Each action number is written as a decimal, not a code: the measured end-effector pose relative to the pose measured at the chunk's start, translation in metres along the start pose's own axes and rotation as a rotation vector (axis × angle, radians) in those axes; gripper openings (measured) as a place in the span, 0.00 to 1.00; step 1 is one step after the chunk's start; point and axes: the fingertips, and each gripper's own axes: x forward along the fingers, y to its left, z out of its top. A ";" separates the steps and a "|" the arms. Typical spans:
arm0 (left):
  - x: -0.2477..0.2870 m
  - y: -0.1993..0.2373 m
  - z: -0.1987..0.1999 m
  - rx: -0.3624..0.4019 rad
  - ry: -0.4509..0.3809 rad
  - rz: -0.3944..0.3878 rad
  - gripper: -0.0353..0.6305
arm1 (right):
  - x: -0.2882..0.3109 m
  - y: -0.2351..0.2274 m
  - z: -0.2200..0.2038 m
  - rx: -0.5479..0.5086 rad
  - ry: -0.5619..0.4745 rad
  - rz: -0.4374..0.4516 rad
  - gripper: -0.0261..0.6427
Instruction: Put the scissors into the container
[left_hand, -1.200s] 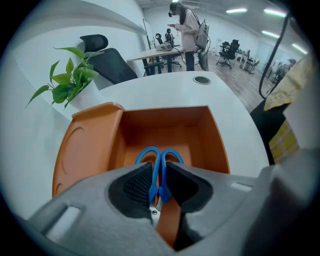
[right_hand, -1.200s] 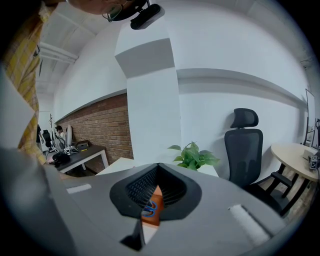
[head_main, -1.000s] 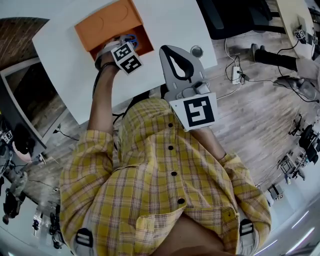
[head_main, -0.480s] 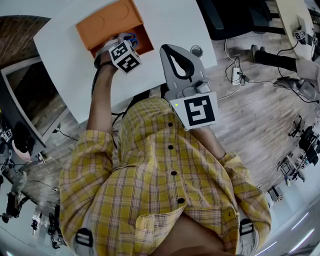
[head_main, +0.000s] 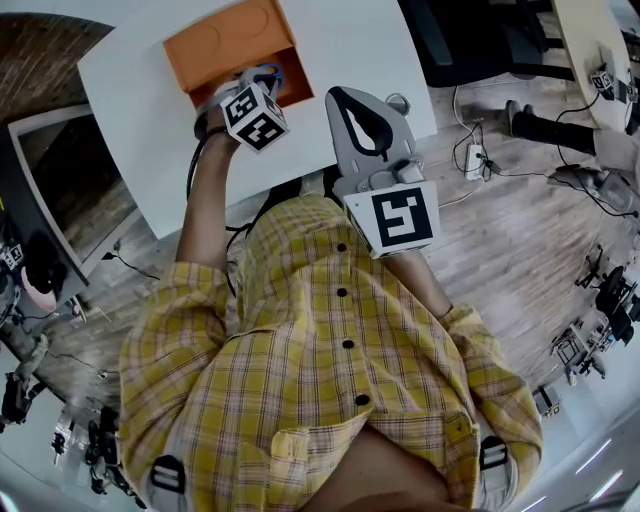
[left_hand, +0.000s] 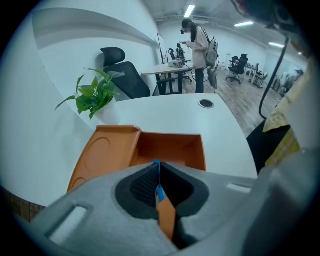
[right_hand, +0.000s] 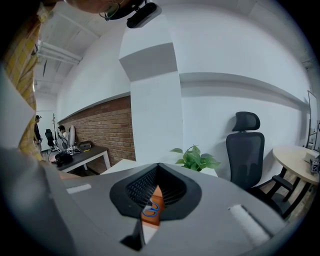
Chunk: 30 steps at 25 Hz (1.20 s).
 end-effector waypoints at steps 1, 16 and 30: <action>-0.003 -0.001 0.001 -0.011 -0.007 0.006 0.06 | 0.000 0.000 0.001 -0.001 -0.001 0.003 0.05; -0.106 0.022 0.058 -0.294 -0.247 0.188 0.06 | -0.003 -0.003 0.022 -0.023 -0.051 0.007 0.05; -0.200 0.049 0.114 -0.454 -0.519 0.382 0.06 | -0.003 -0.014 0.057 -0.041 -0.120 0.021 0.05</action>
